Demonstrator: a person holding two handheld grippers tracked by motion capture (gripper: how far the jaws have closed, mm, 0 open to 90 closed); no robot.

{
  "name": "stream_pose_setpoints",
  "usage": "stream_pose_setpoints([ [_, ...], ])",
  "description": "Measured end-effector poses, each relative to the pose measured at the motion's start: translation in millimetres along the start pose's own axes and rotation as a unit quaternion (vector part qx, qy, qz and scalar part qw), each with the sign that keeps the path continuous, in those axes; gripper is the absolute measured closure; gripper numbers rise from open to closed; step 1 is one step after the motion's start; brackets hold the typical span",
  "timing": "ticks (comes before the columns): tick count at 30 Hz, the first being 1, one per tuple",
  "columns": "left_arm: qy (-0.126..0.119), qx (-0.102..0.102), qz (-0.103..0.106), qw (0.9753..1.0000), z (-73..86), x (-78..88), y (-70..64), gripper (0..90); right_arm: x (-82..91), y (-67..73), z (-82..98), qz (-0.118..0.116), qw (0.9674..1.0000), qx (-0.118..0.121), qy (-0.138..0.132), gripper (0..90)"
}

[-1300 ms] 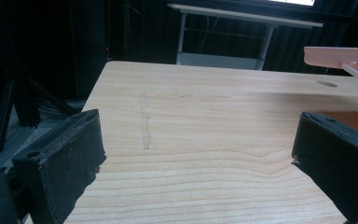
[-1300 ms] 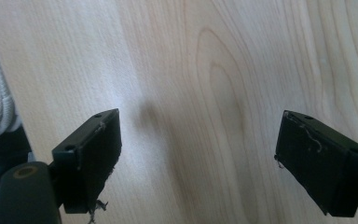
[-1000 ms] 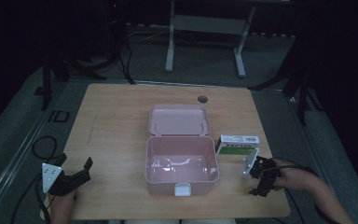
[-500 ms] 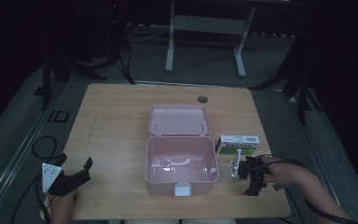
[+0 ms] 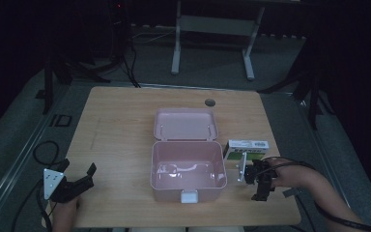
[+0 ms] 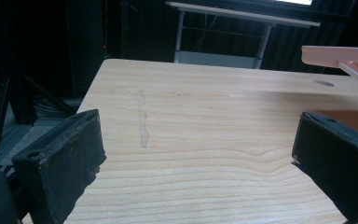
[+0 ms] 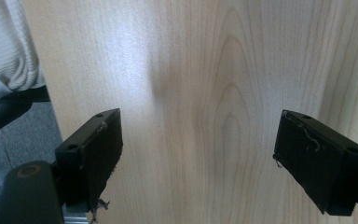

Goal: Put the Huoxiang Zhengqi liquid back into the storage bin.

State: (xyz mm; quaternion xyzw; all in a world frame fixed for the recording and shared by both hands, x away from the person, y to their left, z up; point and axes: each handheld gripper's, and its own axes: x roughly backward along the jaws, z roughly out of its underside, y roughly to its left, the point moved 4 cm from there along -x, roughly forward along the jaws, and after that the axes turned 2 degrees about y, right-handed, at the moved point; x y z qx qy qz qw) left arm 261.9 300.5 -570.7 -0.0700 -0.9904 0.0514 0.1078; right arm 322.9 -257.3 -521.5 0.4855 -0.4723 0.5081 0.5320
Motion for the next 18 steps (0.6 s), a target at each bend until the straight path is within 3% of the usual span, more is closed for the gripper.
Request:
stream_pose_setpoints([
  [6,0.0,0.001,0.001,1.0,0.0,0.0,-0.1,2.2,8.9,3.8,0.5,-0.011,0.9998,0.015,0.012,14.5],
  [12,0.001,0.001,0.002,1.0,0.0,0.0,0.0,2.2,19.2,4.3,0.4,-0.004,0.9995,0.027,0.018,15.7],
  [18,0.002,0.001,0.004,1.0,0.0,-0.3,-0.4,2.2,32.6,-0.1,-1.5,0.001,0.9996,0.027,0.008,15.4],
])
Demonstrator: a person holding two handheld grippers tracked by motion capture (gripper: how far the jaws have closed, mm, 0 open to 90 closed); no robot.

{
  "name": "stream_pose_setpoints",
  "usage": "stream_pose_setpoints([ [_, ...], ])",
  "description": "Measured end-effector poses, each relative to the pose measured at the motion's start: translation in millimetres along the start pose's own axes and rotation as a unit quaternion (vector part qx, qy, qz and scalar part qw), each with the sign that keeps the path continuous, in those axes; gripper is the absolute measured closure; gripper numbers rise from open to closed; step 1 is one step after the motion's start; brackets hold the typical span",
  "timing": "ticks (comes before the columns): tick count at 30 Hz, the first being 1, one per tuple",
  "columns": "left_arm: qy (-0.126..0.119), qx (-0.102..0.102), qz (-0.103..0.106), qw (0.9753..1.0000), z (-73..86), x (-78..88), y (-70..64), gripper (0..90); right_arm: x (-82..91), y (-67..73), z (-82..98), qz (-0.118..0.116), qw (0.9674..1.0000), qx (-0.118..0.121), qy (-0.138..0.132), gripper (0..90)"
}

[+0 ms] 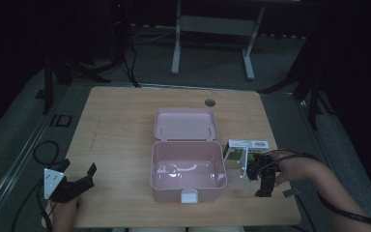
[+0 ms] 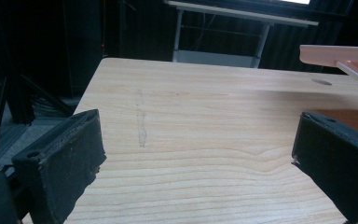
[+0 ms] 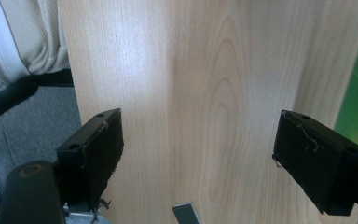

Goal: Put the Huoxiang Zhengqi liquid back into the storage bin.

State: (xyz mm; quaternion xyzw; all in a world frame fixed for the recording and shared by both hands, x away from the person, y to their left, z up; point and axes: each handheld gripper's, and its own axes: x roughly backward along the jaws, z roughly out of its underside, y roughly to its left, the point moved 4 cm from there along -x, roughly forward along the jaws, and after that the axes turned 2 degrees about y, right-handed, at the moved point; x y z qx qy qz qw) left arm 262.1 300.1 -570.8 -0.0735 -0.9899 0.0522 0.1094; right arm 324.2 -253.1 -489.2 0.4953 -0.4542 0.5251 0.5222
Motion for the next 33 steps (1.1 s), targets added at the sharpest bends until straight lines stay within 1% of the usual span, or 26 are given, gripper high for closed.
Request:
stream_pose_setpoints([
  [1,0.0,0.0,-0.001,1.0,0.0,0.1,-0.1,2.2,1.7,-0.6,-0.1,0.001,1.0,0.0,-0.001,14.3],
  [2,-0.002,0.0,-0.002,1.0,0.0,0.3,-0.3,2.2,3.9,-2.0,-0.5,0.008,1.0,0.002,-0.002,14.5],
  [4,-0.002,-0.002,-0.003,1.0,0.1,0.4,-0.6,2.2,9.0,-4.2,-0.4,0.01,0.9999,0.006,-0.004,14.5],
  [8,-0.002,-0.002,-0.004,1.0,0.1,0.4,-0.6,2.2,21.1,-12.0,0.9,0.026,0.9995,0.014,-0.007,15.8],
  [13,-0.002,-0.002,-0.003,1.0,0.1,0.3,-0.6,2.2,38.1,-26.6,2.1,0.039,0.999,0.01,-0.02,19.6],
  [17,-0.003,-0.002,-0.002,1.0,0.1,0.4,-0.8,2.2,45.1,-37.6,2.8,0.045,0.9986,0.004,-0.028,21.9],
  [19,-0.003,-0.001,-0.001,1.0,0.0,0.3,-0.7,2.2,47.7,-43.9,3.0,0.048,0.9983,0.004,-0.032,23.2],
  [20,-0.003,-0.001,-0.001,1.0,0.0,0.3,-0.7,2.2,47.7,-43.9,3.0,0.048,0.9983,0.004,-0.032,23.2],
  [21,-0.002,-0.001,0.0,1.0,0.1,0.3,-0.7,2.2,48.7,-47.0,3.0,0.048,0.9983,0.002,-0.033,23.6],
  [23,-0.002,0.0,0.001,1.0,0.1,0.4,-0.4,2.2,50.5,-55.5,3.2,0.052,0.9982,-0.003,-0.031,24.5],
  [24,-0.003,0.0,0.001,1.0,0.0,0.4,-0.4,2.2,52.1,-62.1,3.6,0.051,0.9981,-0.011,-0.033,24.9],
  [26,-0.003,0.0,0.001,1.0,0.0,0.3,-0.4,2.2,53.2,-68.4,4.1,0.053,0.998,-0.015,-0.032,26.1],
  [27,-0.002,0.0,0.002,1.0,0.1,0.3,-0.4,2.2,53.2,-68.4,4.1,0.053,0.998,-0.015,-0.032,26.1],
  [28,-0.002,0.0,0.003,1.0,0.0,0.2,-0.5,2.2,54.2,-73.9,4.0,0.056,0.9976,-0.017,-0.036,27.7],
  [30,-0.002,0.0,0.004,1.0,0.0,0.2,-0.6,2.2,54.3,-76.6,3.6,0.057,0.9975,-0.019,-0.039,28.3],
  [31,-0.002,0.0,0.004,1.0,0.1,0.2,-0.6,2.2,53.5,-81.5,2.8,0.058,0.9974,-0.018,-0.04,28.4],
  [33,-0.001,0.0,0.006,1.0,0.0,0.2,-0.7,2.2,51.6,-86.2,2.0,0.055,0.9975,-0.023,-0.037,28.3],
])
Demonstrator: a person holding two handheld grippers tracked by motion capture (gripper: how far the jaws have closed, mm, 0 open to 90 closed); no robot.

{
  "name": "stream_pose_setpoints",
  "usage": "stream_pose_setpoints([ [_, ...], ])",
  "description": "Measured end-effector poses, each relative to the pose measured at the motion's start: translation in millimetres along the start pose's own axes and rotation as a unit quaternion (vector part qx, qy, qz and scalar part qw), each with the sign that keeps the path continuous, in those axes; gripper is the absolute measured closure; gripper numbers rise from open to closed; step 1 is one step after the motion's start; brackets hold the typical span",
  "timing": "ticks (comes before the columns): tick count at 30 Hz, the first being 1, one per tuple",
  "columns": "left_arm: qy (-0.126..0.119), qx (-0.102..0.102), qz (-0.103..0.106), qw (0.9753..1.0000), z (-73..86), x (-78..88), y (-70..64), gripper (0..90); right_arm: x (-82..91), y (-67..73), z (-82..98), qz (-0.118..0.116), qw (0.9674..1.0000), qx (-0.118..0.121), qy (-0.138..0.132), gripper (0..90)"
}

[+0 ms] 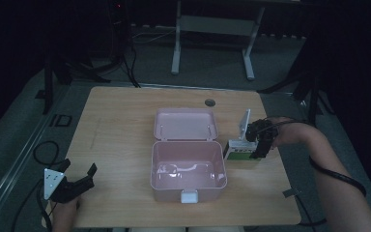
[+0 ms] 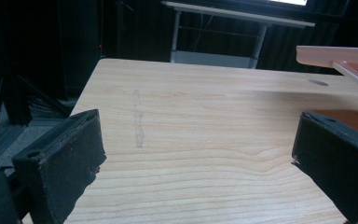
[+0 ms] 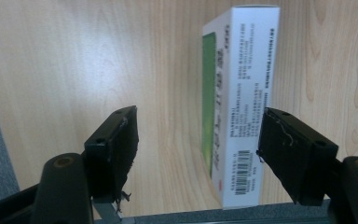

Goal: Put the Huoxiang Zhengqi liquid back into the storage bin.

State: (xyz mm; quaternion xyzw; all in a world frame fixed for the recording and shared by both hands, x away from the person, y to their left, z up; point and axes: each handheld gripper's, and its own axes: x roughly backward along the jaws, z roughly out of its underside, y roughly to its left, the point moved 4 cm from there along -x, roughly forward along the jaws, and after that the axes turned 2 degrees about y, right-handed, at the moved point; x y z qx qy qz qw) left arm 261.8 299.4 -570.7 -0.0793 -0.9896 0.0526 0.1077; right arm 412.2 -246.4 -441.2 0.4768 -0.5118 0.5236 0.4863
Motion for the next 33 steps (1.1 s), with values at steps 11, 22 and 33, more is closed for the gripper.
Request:
stream_pose_setpoints([
  [11,0.001,0.001,0.001,1.0,0.1,0.2,0.0,2.2,-14.2,-17.1,-3.1,-0.017,0.9997,-0.016,0.008,30.7],
  [22,0.001,0.0,0.001,1.0,0.1,0.0,-0.3,2.2,-35.3,-29.5,-3.4,-0.027,0.9989,-0.024,0.03,32.4],
  [33,0.002,0.0,0.002,1.0,0.1,0.0,-0.4,2.2,-59.2,-33.4,-2.4,-0.045,0.9977,-0.019,0.046,44.6],
])
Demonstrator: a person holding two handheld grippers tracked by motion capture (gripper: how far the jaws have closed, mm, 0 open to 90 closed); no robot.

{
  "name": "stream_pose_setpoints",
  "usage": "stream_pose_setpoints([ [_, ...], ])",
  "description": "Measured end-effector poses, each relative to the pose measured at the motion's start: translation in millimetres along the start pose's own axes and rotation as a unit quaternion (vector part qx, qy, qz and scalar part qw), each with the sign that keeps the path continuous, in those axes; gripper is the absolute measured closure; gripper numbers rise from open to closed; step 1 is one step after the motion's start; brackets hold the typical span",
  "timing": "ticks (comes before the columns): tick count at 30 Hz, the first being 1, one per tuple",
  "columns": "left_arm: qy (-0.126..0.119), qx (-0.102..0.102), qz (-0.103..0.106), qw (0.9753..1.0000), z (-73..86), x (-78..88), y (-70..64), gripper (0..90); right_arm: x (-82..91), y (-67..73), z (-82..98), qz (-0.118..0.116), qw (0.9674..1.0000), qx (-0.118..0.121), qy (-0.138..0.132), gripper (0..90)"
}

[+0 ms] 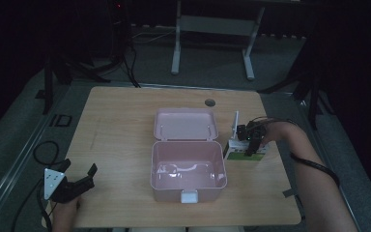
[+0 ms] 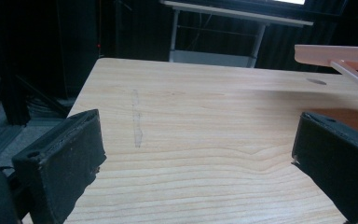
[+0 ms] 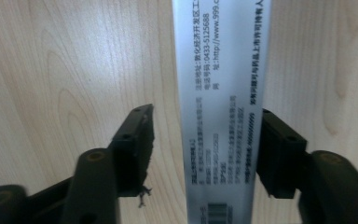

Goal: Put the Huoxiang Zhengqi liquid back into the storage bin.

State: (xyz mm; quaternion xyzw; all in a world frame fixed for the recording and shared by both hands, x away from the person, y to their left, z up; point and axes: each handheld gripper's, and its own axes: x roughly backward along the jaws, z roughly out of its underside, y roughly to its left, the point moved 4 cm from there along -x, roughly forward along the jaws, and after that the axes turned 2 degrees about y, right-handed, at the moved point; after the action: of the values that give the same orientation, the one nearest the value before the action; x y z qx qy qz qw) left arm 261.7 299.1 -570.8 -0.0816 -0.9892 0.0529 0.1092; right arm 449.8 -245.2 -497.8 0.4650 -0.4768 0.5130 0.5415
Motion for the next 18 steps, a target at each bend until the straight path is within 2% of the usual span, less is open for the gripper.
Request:
stream_pose_setpoints([
  [7,0.0,-0.002,0.001,1.0,0.0,0.0,-0.3,2.2,-11.3,-5.8,-1.5,-0.003,1.0,0.0,0.004,53.8],
  [18,0.0,-0.002,0.0,1.0,0.0,0.1,-0.5,2.2,-13.4,-6.2,-2.4,0.005,0.9999,0.01,0.001,62.6],
])
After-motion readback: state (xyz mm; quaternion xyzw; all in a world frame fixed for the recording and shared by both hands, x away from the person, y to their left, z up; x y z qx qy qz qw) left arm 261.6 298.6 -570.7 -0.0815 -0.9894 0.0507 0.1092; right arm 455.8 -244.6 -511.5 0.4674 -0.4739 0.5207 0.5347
